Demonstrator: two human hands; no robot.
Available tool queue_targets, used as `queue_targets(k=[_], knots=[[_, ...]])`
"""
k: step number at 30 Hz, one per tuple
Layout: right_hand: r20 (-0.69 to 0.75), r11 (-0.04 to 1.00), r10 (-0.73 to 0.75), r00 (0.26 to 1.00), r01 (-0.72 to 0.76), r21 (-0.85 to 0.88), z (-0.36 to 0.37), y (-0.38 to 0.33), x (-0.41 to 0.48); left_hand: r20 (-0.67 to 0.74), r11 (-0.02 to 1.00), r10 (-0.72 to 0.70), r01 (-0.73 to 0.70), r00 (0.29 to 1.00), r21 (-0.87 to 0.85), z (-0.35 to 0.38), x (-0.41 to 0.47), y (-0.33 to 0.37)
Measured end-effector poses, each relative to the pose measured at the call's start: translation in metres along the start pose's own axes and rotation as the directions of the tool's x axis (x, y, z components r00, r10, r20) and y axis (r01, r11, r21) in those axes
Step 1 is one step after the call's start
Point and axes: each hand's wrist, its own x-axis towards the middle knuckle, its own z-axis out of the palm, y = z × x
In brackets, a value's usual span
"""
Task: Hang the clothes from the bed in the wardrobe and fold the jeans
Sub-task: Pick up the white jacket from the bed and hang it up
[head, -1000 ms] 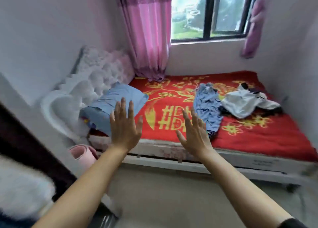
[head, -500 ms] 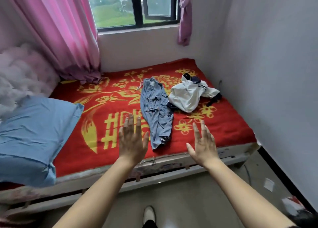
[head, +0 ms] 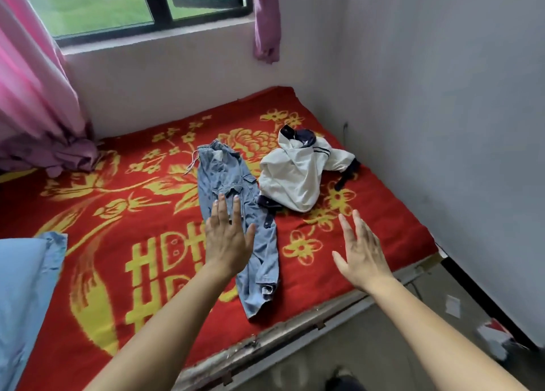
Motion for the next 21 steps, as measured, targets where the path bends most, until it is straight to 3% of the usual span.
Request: queue_targets(k=[7, 11, 16, 21], knots=[[0.205, 0.997, 0.050, 0.978, -0.059, 0.039, 0.065, 0.066, 0.115, 0.242, 0.998, -0.056, 0.055, 0.969, 0.011, 0.107, 0.076, 0.037], [0.338, 0.995, 0.047, 0.940, -0.073, 0.065, 0.102, 0.096, 0.185, 0.356, 0.981, -0.190, 0.187, 0.915, 0.043, 0.164, 0.119, 0.044], [0.414, 0.994, -0.006, 0.910, -0.038, 0.100, 0.163, 0.117, 0.265, 0.438, 0.914, -0.358, 0.405, 0.825, -0.016, 0.241, 0.181, 0.050], [0.395, 0.991, -0.039, 0.918, -0.015, 0.131, 0.235, 0.118, 0.318, 0.497, 0.910, -0.321, 0.409, 0.806, -0.075, 0.322, 0.230, 0.038]])
